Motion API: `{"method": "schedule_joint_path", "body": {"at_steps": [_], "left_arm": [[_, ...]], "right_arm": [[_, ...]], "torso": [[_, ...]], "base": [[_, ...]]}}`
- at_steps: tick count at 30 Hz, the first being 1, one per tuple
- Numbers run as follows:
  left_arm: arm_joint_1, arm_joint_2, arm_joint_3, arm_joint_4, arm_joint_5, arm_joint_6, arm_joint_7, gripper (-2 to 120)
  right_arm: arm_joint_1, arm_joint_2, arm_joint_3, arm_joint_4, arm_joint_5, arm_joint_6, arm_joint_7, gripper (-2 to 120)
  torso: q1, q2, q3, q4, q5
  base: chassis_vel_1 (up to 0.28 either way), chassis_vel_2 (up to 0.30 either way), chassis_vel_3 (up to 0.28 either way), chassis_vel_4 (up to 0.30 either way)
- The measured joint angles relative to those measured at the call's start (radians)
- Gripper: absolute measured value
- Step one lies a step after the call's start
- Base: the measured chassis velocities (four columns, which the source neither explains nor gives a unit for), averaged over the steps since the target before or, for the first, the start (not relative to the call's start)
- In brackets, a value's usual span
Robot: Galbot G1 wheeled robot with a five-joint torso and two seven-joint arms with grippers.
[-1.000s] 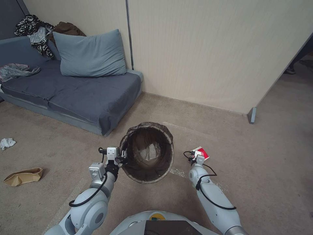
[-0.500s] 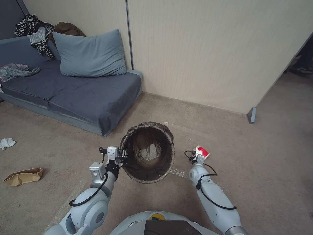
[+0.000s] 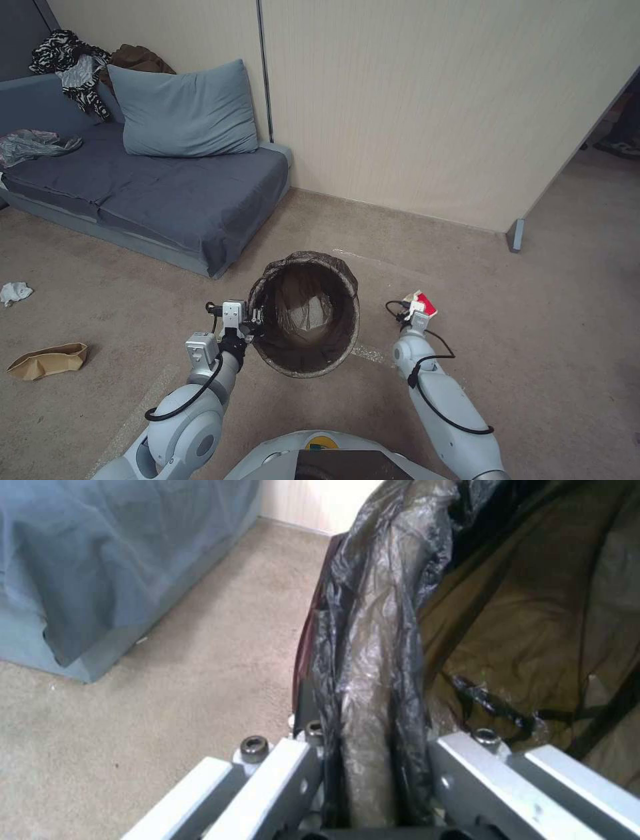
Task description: Pick up the trash bin, then pick up the garbage from the floor and place it into the trash bin.
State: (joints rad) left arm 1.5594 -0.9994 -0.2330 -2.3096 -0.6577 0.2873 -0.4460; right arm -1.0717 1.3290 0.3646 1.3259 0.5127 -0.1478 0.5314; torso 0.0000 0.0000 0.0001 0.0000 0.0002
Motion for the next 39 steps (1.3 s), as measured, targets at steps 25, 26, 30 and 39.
{"method": "schedule_joint_path", "body": {"at_steps": [25,26,30,39], "left_arm": [[-0.032,0.018,0.020,0.013,-0.073,0.038,-0.020,2],[-0.032,0.018,0.020,0.013,-0.073,0.038,-0.020,2],[-0.037,0.018,0.023,0.021,-0.073,0.039,-0.021,2],[-0.038,0.015,0.022,0.024,-0.071,0.041,-0.021,2]], "right_arm": [[-0.205,-0.326,0.139,0.836,0.089,0.207,-0.201,0],[-0.205,-0.326,0.139,0.836,0.089,0.207,-0.201,0],[-0.256,-0.372,0.125,0.936,0.102,0.249,-0.303,0],[-0.315,-0.467,0.037,1.015,0.110,0.292,-0.434,0]], "torso": [[0.000,0.000,0.000,-0.0001,-0.0002],[0.000,0.000,0.000,-0.0001,-0.0002],[0.000,0.000,0.000,-0.0001,-0.0002],[0.000,0.000,0.000,0.0000,-0.0001]], "base": [[0.000,0.000,0.000,0.000],[0.000,0.000,0.000,0.000],[0.000,0.000,0.000,0.000],[0.000,0.000,0.000,0.000]]}}
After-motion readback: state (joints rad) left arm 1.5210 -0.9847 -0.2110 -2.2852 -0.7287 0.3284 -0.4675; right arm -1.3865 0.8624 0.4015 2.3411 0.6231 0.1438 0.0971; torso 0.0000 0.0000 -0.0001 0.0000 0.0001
